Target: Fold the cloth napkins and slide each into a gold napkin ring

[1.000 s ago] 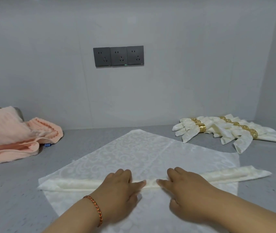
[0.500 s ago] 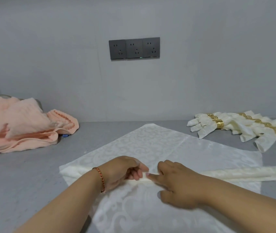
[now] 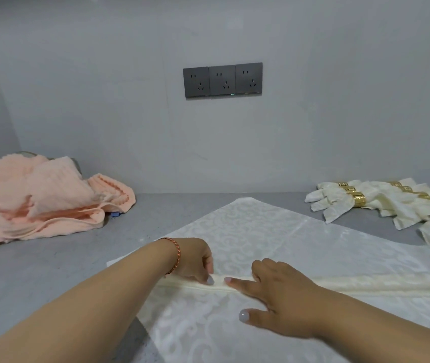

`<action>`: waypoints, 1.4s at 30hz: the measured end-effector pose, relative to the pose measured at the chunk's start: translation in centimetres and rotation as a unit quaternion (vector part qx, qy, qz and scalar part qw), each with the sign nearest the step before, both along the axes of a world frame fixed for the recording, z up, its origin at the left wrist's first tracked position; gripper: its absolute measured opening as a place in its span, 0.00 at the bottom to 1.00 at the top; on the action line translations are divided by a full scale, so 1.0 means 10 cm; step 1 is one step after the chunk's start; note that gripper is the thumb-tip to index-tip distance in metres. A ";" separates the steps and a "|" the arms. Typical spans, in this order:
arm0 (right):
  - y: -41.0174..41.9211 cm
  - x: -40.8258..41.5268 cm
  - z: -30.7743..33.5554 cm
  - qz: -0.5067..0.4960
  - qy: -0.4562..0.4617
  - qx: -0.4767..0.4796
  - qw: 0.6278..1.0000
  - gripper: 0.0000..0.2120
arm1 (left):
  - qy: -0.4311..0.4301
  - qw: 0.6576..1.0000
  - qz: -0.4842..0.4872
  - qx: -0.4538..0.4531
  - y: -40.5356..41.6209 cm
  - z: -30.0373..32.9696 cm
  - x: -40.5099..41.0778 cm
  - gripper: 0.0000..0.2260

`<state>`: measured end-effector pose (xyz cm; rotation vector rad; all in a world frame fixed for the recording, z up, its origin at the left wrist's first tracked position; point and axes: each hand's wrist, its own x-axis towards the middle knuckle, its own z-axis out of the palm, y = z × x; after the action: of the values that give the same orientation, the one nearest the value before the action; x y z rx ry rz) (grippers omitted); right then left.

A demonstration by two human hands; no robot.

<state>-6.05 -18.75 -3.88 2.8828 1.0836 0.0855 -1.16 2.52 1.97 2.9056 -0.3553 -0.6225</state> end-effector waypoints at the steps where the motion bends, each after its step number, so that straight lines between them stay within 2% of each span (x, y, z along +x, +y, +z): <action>1: 0.00 0.00 -0.01 -0.001 -0.003 0.000 1.000 0.39 | 0.013 1.000 0.002 0.028 -0.04 0.04 -0.02 0.02; 2: 0.00 0.00 -0.01 -0.004 -0.004 0.001 1.000 0.38 | 0.015 0.998 -0.007 0.052 -0.05 0.07 -0.04 0.04; 5: 0.01 0.00 -0.01 -0.016 0.006 0.011 1.000 0.37 | 0.009 0.999 -0.035 0.029 -0.06 0.05 0.03 0.08; 8: 0.01 0.00 0.01 -0.021 0.009 0.017 1.000 0.37 | 0.013 0.998 -0.068 0.008 0.02 -0.02 0.11 0.09; 11: 0.02 -0.01 0.02 -0.026 0.011 0.012 1.000 0.36 | 0.000 0.998 -0.063 0.009 -0.04 0.01 0.08 0.06; 12: 0.02 -0.02 0.02 -0.027 0.012 0.010 1.000 0.35 | -0.008 0.997 -0.077 0.019 -0.04 0.03 0.09 0.08; 14: 0.03 -0.03 0.03 -0.029 0.015 0.007 0.999 0.36 | 0.023 0.996 -0.062 0.066 -0.04 0.15 0.06 0.16; 16: 0.02 -0.03 0.04 -0.032 0.022 0.008 0.999 0.38 | 0.072 0.994 -0.056 0.063 -0.04 0.24 0.06 0.14; 20: 0.02 -0.04 0.05 -0.028 0.031 0.017 0.999 0.40 | 0.144 0.983 -0.101 0.050 0.00 0.28 0.09 0.22; 22: 0.01 -0.03 0.06 -0.030 0.042 0.020 0.998 0.40 | 0.147 0.982 -0.111 0.035 0.00 0.24 0.11 0.21; 24: 0.00 -0.02 0.08 -0.033 0.053 0.030 0.998 0.38 | 0.110 0.987 -0.114 0.015 0.00 0.19 0.13 0.19; 27: 0.00 -0.01 0.08 -0.036 0.062 0.056 0.996 0.30 | 0.066 0.991 -0.119 0.003 0.02 0.08 0.18 0.15; 29: 0.01 0.00 0.11 -0.055 0.116 0.090 0.988 0.27 | 0.044 0.991 -0.129 -0.002 0.02 0.06 0.21 0.09; 30: 0.00 0.03 0.14 -0.078 0.166 0.123 0.975 0.27 | 0.033 0.990 -0.134 -0.013 0.02 0.04 0.21 0.05; 32: -0.04 0.11 0.25 -0.113 0.266 0.204 0.935 0.30 | 0.021 0.987 -0.137 -0.083 -0.01 0.02 0.21 0.07; 35: -0.08 0.17 0.41 -0.135 0.348 0.229 0.899 0.27 | 0.041 0.949 -0.113 -0.292 -0.10 -0.06 0.17 0.07; 37: -0.07 0.18 0.47 -0.144 0.345 0.186 0.909 0.22 | 0.059 0.921 -0.098 -0.372 -0.20 -0.12 0.16 0.07; 38: -0.06 0.19 0.48 -0.148 0.329 0.156 0.920 0.23 | 0.059 0.912 -0.097 -0.393 -0.25 -0.15 0.16 0.06; 40: -0.06 0.18 0.50 -0.163 0.299 0.128 0.932 0.27 | 0.055 0.905 -0.095 -0.410 -0.36 -0.19 0.17 0.06; 42: -0.09 0.19 0.51 -0.173 0.278 0.130 0.936 0.23 | 0.048 0.904 -0.084 -0.416 -0.43 -0.25 0.19 0.05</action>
<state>-4.12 -19.63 1.25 3.3908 0.6171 -0.6946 0.69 -1.73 -0.56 2.0316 -0.6686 -0.4702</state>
